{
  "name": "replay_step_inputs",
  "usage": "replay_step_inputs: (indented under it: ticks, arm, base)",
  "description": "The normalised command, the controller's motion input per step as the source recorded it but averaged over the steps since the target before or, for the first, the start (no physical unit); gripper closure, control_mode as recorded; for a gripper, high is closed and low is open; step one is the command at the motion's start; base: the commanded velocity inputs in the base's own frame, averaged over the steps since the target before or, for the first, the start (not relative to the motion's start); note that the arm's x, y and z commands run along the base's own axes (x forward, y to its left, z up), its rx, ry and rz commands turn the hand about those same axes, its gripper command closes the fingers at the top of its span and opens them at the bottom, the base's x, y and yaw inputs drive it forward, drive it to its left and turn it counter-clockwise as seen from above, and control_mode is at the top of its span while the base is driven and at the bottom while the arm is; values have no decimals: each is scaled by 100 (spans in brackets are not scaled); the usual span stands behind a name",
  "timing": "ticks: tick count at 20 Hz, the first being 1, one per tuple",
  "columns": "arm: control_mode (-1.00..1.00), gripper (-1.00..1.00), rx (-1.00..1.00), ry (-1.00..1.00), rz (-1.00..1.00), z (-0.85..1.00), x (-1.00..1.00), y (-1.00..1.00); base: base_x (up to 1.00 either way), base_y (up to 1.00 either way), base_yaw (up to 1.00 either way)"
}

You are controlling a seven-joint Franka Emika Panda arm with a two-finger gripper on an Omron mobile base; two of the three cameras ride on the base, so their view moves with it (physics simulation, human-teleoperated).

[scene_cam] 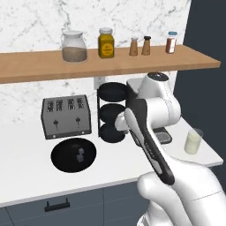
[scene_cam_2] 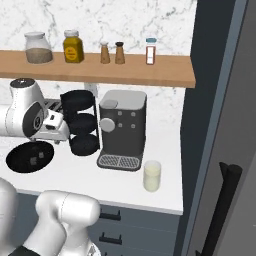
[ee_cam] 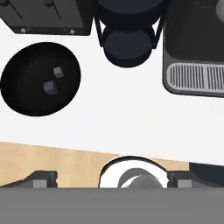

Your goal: Grab a lemon wedge from the fridge and one ice cube from the ice bowl, and put them in the glass of lemonade.

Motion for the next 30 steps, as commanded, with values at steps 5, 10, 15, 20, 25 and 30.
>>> replay_step_inputs:
  ticks: [5,10,15,20,25,30]
  arm:
    - [-100,-100,0,42,25,-39,53,96]
    - [-100,-100,0,6,12,-98,27,74]
    - [-100,-100,0,-3,6,-57,10,50]
    - [-100,-100,0,-5,3,-41,5,43]
    - [-100,-100,0,-1,0,-17,25,33]
    - [-100,-100,0,0,0,-24,35,30]
  base:
    - [0,0,0]
    - [0,0,0]
    - [0,0,0]
    - [0,0,0]
    - [0,0,0]
    - [0,0,0]
